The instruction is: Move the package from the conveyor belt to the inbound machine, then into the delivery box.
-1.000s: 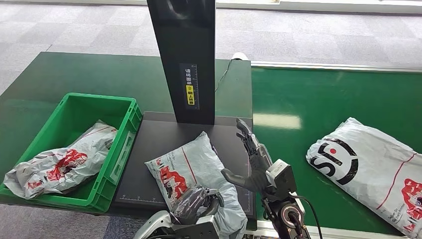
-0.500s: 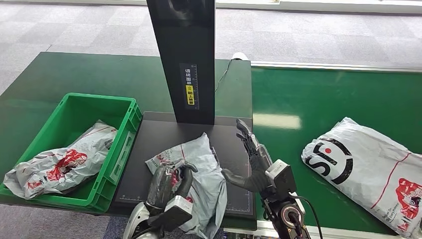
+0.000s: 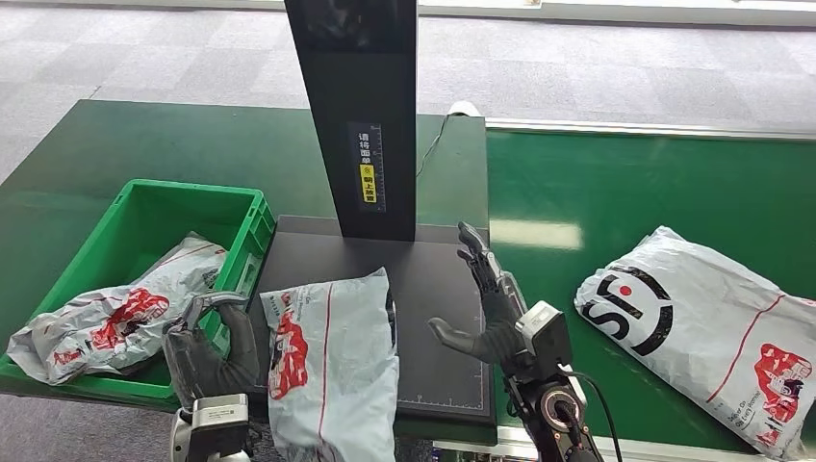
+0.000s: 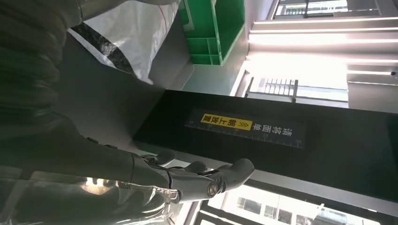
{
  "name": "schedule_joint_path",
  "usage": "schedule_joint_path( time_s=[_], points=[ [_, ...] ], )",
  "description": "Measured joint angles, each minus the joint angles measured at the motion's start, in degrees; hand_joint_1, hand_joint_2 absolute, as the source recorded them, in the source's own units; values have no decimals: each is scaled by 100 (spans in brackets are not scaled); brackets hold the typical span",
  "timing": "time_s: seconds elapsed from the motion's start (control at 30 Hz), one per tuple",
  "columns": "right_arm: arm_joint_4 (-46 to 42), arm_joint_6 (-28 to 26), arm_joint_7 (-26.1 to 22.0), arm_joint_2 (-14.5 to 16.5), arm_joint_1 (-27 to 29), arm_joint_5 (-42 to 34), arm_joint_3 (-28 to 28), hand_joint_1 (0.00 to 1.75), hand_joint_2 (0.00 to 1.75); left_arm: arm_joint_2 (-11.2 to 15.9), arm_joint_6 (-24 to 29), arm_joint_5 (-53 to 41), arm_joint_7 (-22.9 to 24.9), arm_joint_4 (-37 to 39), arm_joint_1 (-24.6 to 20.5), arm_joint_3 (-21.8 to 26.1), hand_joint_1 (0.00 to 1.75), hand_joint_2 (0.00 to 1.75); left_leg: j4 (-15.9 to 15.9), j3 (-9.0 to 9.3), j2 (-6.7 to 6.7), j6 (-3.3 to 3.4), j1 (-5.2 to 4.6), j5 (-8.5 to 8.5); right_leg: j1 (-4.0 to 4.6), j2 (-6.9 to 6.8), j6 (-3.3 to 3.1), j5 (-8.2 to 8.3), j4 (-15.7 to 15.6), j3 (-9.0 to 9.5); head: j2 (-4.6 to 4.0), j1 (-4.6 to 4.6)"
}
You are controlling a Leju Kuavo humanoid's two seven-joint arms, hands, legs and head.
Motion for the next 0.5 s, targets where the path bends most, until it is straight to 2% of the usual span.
schedule_joint_path(
  time_s=[0.2,0.3,0.37,0.4,0.43,0.5],
  points=[
    [101,-38,-32,-42,-22,-19,82,0,175,-190,0,-243,-482,-350,46,680,175,175,0,1,0,0,0,1,0,0,0,0,0,1,0,0],
    [151,-44,-40,-52,-49,-30,114,0,175,-242,-1,-548,-498,-555,-76,1003,175,175,0,3,-1,0,0,1,0,0,0,0,0,1,0,0],
    [172,-64,-39,-58,-71,-56,121,0,175,-191,-74,-571,-296,-616,-239,1110,174,175,0,5,-2,0,0,2,0,-1,0,0,0,1,0,1],
    [175,-79,-36,-62,-78,-72,120,0,175,-117,-214,-544,-34,-617,-332,1103,149,175,0,7,-2,0,0,2,0,-1,0,0,0,2,0,0],
    [176,-97,-29,-70,-82,-86,119,0,175,-18,-477,-538,342,-607,-422,1070,114,175,0,9,-2,0,0,2,0,-1,0,0,0,3,0,1],
    [175,-122,-14,-96,-79,-101,116,0,175,210,-1219,-664,1099,-547,-568,971,27,175,0,12,1,0,0,2,0,1,0,1,0,5,0,-1]
  ],
)
